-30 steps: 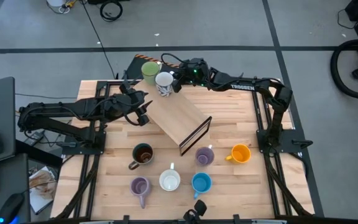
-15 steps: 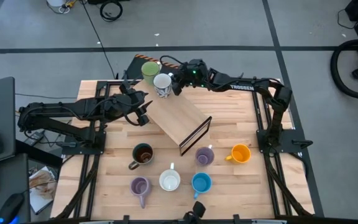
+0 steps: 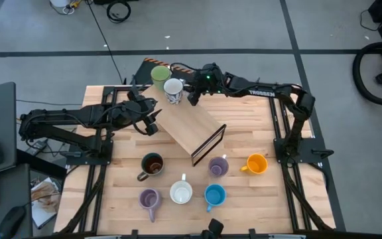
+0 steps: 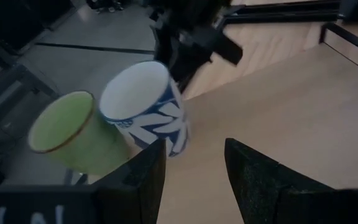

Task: Place coffee mugs
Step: Put the yellow mug on the shelf

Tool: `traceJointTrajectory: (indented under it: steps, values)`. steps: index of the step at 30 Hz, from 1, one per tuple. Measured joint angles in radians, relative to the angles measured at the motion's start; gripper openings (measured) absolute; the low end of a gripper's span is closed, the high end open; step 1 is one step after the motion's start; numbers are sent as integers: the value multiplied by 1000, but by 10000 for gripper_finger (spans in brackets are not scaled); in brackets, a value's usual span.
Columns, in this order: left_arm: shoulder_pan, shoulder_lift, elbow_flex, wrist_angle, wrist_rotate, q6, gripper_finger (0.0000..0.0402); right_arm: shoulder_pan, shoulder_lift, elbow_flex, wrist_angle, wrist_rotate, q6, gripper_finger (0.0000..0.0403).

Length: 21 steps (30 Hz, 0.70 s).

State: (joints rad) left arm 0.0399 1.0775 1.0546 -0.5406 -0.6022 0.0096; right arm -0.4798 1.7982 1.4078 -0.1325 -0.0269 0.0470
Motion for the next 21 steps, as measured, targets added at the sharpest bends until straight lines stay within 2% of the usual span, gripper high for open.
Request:
traceJointTrajectory:
  steps: [10, 15, 21]
  values:
    - [-1, 0, 0, -35, 237, 2, 172, 68, -152, 0, -340, -4, -124, 168]
    - [-1, 0, 0, -34, 252, 1, 172, 149, -224, 0, -532, 6, -157, 168]
    - [0, 0, 0, -33, 252, 2, 172, 228, -322, 0, -650, 107, -144, 168]
